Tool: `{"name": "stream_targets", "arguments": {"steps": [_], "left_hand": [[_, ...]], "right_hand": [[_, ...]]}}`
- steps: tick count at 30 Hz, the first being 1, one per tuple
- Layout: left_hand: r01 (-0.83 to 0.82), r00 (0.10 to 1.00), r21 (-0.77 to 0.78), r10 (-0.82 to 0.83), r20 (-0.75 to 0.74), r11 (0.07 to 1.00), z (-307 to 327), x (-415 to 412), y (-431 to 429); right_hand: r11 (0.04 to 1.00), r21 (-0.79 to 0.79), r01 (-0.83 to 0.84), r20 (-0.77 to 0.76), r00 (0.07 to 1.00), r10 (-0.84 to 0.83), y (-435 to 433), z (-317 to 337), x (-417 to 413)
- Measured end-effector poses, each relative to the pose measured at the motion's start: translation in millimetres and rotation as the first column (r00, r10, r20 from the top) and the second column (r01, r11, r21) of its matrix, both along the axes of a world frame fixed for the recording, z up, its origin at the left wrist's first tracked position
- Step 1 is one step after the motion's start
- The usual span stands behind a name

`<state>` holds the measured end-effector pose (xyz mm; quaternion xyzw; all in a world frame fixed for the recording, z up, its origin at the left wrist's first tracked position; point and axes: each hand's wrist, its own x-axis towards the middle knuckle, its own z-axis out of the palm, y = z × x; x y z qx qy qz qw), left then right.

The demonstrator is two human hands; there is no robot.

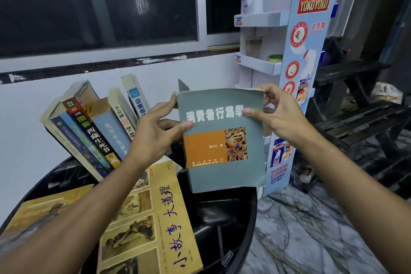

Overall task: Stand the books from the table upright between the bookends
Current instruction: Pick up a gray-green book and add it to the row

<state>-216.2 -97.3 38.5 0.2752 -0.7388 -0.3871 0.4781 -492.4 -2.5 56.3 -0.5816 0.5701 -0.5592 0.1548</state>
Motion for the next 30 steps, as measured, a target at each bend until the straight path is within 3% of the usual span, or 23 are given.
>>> {"name": "stream_targets", "arguments": {"steps": [12, 18, 22, 25, 30], "left_hand": [[-0.051, 0.998, -0.104, 0.055, 0.032, 0.993, -11, 13, 10], [-0.043, 0.995, -0.127, 0.054, 0.084, 0.991, -11, 13, 14], [-0.002, 0.997, -0.083, 0.009, 0.075, 0.997, -11, 13, 17], [0.069, 0.990, -0.052, -0.062, 0.123, 0.996, -9, 13, 21], [0.131, 0.973, -0.034, -0.123, 0.194, 0.991, -10, 12, 29]], "right_hand": [[1.000, -0.025, -0.013, 0.027, 1.000, 0.014, -13, -12, 5], [0.934, -0.248, 0.256, -0.114, 0.950, -0.291, -11, -32, 14], [0.912, -0.363, 0.190, -0.270, 0.915, -0.299, -6, -36, 37], [0.933, -0.324, 0.156, -0.245, 0.939, -0.242, -5, -38, 54], [0.989, -0.132, 0.061, -0.200, 0.976, -0.087, 11, -34, 85]]}}
